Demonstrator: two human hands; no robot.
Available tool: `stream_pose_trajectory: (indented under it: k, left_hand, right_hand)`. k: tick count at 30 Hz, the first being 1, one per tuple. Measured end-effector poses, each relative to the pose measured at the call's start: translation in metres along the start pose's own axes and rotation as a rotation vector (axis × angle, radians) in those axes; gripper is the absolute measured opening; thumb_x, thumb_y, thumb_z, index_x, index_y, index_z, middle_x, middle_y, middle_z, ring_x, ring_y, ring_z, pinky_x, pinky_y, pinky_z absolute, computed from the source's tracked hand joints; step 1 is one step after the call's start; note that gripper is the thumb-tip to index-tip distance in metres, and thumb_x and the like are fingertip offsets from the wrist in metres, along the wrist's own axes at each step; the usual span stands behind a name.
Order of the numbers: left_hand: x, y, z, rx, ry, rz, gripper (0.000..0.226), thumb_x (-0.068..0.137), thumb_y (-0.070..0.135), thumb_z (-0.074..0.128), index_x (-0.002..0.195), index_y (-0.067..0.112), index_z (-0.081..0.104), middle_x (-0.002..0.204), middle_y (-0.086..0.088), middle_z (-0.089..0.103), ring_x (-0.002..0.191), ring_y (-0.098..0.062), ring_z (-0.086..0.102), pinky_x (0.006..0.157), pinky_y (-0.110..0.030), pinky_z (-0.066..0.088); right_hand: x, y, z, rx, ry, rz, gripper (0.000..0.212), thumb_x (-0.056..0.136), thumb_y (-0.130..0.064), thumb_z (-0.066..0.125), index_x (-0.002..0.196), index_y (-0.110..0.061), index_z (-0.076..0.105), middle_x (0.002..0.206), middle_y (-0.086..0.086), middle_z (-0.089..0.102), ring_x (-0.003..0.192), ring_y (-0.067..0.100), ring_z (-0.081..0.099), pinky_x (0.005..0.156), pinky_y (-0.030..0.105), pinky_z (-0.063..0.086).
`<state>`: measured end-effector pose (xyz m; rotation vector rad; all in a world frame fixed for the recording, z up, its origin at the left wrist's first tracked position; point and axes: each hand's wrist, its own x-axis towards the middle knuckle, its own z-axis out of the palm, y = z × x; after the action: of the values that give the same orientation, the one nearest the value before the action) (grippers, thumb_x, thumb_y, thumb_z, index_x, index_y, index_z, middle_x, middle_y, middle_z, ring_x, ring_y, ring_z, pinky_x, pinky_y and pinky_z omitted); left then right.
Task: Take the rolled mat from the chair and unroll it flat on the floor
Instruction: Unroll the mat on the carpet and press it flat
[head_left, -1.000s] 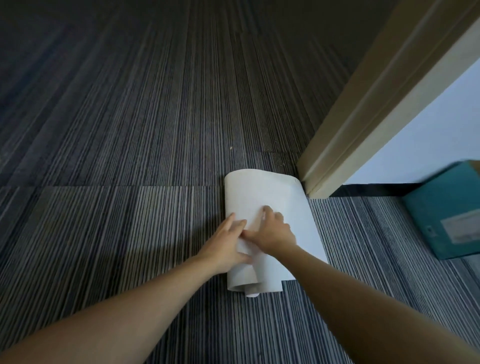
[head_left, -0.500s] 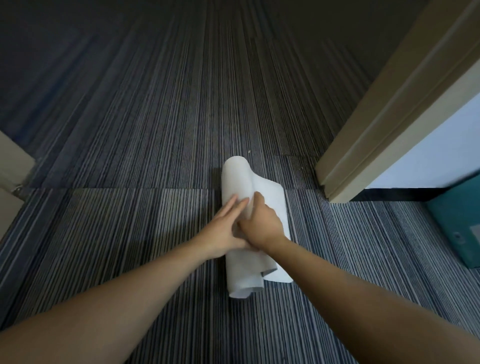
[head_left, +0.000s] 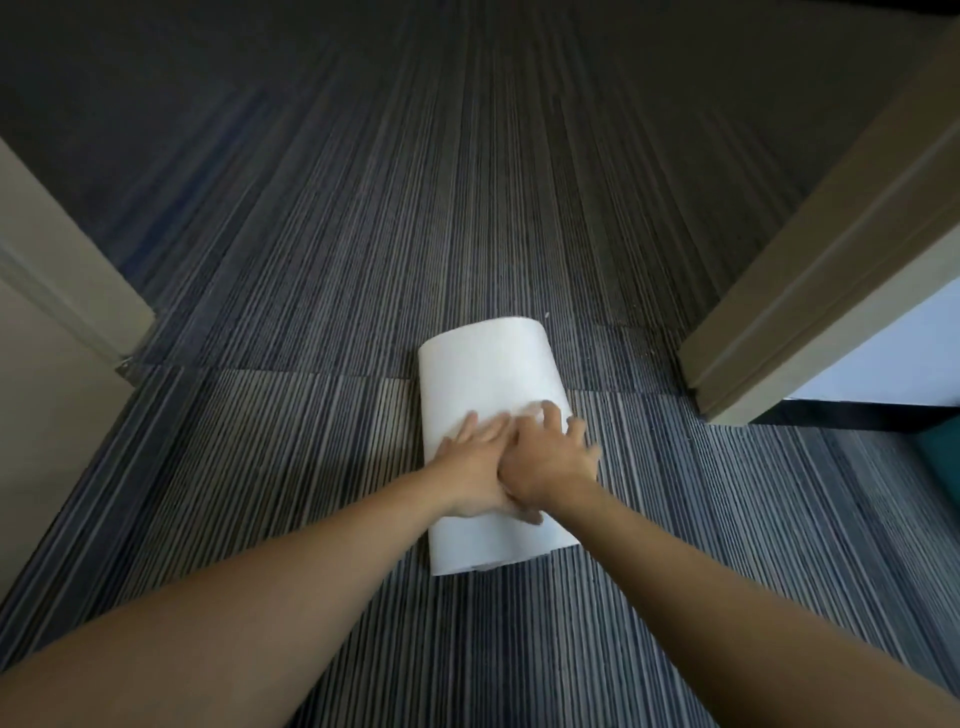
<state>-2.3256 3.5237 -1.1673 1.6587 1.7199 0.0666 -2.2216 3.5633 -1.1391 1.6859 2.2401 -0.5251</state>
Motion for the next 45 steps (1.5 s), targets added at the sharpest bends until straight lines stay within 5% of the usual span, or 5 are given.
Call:
stream_pose_trajectory:
  k: [9, 20, 25, 31, 45]
  left_hand:
    - [-0.011, -0.025, 0.034, 0.294, 0.02, -0.069, 0.141, 0.053, 0.073, 0.074, 0.146, 0.034, -0.025, 0.147, -0.003, -0.047, 0.132, -0.031, -0.045, 0.115, -0.057, -0.011]
    - [-0.02, -0.038, 0.015, 0.156, -0.062, -0.051, 0.116, 0.063, 0.066, 0.072, 0.152, 0.037, 0.003, 0.16, -0.003, -0.022, 0.143, -0.029, -0.028, 0.117, -0.047, -0.001]
    - [-0.016, -0.048, 0.006, -0.459, 0.321, -0.198, 0.082, 0.074, 0.043, 0.078, 0.144, 0.027, 0.039, 0.159, -0.001, 0.01, 0.146, -0.025, 0.009, 0.118, -0.04, 0.016]
    - [-0.009, -0.045, 0.016, -0.847, 0.391, -0.446, 0.096, 0.075, 0.018, 0.078, 0.151, 0.026, 0.021, 0.142, -0.004, 0.048, 0.121, -0.025, 0.052, 0.099, -0.037, 0.045]
    - [-0.01, 0.062, -0.101, 0.238, 0.393, -0.607, 0.084, 0.08, 0.036, 0.065, 0.148, 0.02, 0.018, 0.152, -0.013, 0.008, 0.131, -0.036, 0.02, 0.095, -0.049, 0.03]
  right_hand:
    - [0.018, 0.033, 0.023, 0.172, -0.107, -0.151, 0.088, 0.078, -0.057, 0.068, 0.149, -0.03, 0.024, 0.163, -0.006, 0.004, 0.148, 0.032, 0.006, 0.111, 0.06, 0.027]
    - [0.027, 0.035, 0.026, 0.069, -0.012, -0.068, 0.104, 0.069, -0.074, 0.063, 0.15, -0.034, 0.011, 0.163, -0.001, -0.001, 0.148, 0.034, 0.004, 0.111, 0.063, 0.022]
    - [0.031, 0.06, 0.024, 0.583, -0.077, 0.165, 0.109, 0.064, -0.062, 0.077, 0.149, -0.021, 0.022, 0.143, 0.009, 0.044, 0.124, 0.032, 0.05, 0.104, 0.049, 0.043]
    - [0.023, 0.048, 0.013, 0.533, 0.047, 0.138, 0.098, 0.067, -0.053, 0.079, 0.144, -0.021, 0.027, 0.135, 0.007, 0.042, 0.116, 0.031, 0.051, 0.095, 0.047, 0.047]
    - [-0.003, -0.011, -0.087, -0.218, 0.307, 0.06, 0.083, 0.085, -0.055, 0.057, 0.143, -0.003, 0.026, 0.136, 0.011, 0.033, 0.116, 0.033, 0.042, 0.071, 0.043, 0.034]
